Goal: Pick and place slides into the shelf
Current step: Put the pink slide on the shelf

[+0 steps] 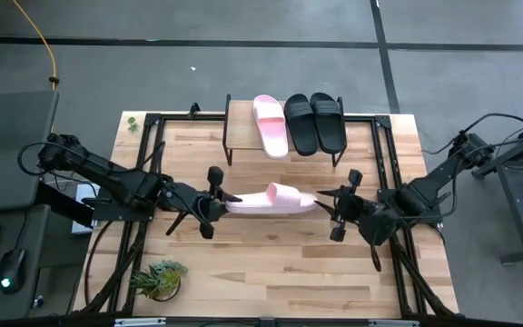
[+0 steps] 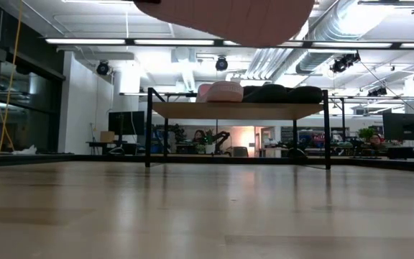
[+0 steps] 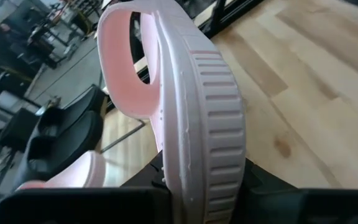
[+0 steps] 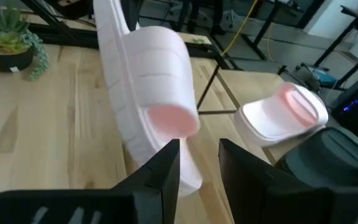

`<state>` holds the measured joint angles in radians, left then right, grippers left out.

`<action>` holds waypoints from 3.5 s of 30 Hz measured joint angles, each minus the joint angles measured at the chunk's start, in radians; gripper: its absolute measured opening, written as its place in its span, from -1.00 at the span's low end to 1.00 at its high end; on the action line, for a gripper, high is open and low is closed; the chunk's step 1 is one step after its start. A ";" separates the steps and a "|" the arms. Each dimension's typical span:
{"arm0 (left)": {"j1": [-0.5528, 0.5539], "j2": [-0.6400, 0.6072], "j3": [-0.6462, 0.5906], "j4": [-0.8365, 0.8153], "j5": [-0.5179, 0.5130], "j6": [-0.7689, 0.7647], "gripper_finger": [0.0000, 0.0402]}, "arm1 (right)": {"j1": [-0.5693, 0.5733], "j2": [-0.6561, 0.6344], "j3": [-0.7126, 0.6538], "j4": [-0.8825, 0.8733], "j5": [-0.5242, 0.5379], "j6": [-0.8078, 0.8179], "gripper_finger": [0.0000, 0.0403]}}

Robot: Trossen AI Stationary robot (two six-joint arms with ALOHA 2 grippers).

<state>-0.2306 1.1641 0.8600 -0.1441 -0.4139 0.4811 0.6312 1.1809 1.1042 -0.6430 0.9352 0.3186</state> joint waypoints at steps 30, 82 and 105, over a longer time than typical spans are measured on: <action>-0.136 -0.002 0.013 -0.033 -0.806 -0.022 -0.70 | -0.002 0.001 0.000 -0.019 0.018 0.041 -0.49; 0.154 0.243 0.013 0.140 -0.877 -0.259 -0.69 | -0.003 0.001 0.000 0.024 0.015 0.039 -0.49; 0.159 0.339 0.043 0.143 -0.928 -0.332 -0.69 | -0.003 0.001 0.000 0.026 0.011 0.040 -0.49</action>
<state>-0.0711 1.5032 0.9028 -0.0008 -1.3419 0.1489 0.6285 1.1820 1.1042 -0.6167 0.9463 0.3584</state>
